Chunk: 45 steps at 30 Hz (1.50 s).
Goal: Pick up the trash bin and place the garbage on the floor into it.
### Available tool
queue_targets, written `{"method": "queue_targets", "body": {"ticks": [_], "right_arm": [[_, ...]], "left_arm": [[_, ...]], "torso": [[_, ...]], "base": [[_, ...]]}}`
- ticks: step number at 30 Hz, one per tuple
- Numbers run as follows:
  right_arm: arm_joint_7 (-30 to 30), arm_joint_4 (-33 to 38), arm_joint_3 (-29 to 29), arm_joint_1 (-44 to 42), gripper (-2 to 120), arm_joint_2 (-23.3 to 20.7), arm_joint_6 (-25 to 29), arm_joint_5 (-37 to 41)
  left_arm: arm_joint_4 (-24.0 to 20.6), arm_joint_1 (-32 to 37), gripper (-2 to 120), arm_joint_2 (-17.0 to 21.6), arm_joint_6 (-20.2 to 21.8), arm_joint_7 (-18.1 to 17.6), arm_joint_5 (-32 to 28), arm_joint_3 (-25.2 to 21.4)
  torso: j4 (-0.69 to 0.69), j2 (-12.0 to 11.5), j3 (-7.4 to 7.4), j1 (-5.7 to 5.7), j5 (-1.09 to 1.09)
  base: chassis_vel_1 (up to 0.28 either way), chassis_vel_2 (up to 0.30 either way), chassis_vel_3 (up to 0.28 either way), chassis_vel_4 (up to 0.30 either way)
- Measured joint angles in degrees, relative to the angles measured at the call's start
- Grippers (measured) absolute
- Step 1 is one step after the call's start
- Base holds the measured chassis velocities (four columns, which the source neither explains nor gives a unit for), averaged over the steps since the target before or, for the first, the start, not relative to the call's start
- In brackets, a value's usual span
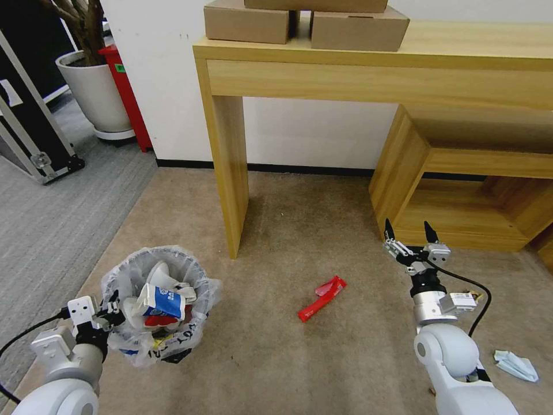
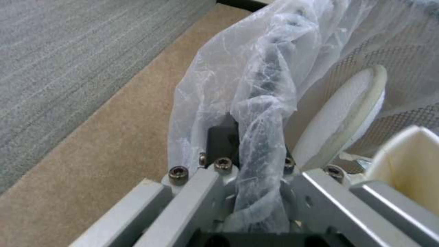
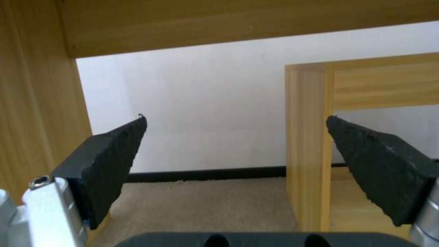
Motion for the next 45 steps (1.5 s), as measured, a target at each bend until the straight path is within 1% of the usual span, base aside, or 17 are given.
{"method": "queue_targets", "body": {"ticks": [7,17,34,45], "right_arm": [[0.01,-0.12,-0.01,-0.13,100,-0.15,-0.02,-0.27],[0.02,-0.37,-0.7,0.18,100,-0.04,-0.19,-0.86],[0.02,-0.61,-1.16,0.6,100,-0.19,-0.34,-0.93],[-0.02,-0.81,-1.42,0.64,100,-0.11,-0.34,-1.3]], "left_arm": [[0.78,-0.25,1,0.06,-0.59,-0.36,-1.31,-0.17],[0.58,-0.21,1,0.12,-0.1,-0.28,-1.34,-0.62],[0.87,-0.29,1,0.11,-0.49,-0.35,-1.92,-0.66],[0.67,-0.25,1,0.24,-0.49,-0.4,-2.29,-0.78]], "torso": [[0.0,0.0,0.0,0.0,-0.01],[0.0,0.0,0.0,0.0,-0.01],[0.01,0.0,0.0,0.0,0.0],[0.01,0.0,0.0,0.0,-0.01]], "base": [[0.0,0.0,0.0,0.0],[0.0,0.0,0.0,0.0],[0.0,0.0,0.0,0.0],[-0.051,-0.054,-0.054,-0.058]]}}
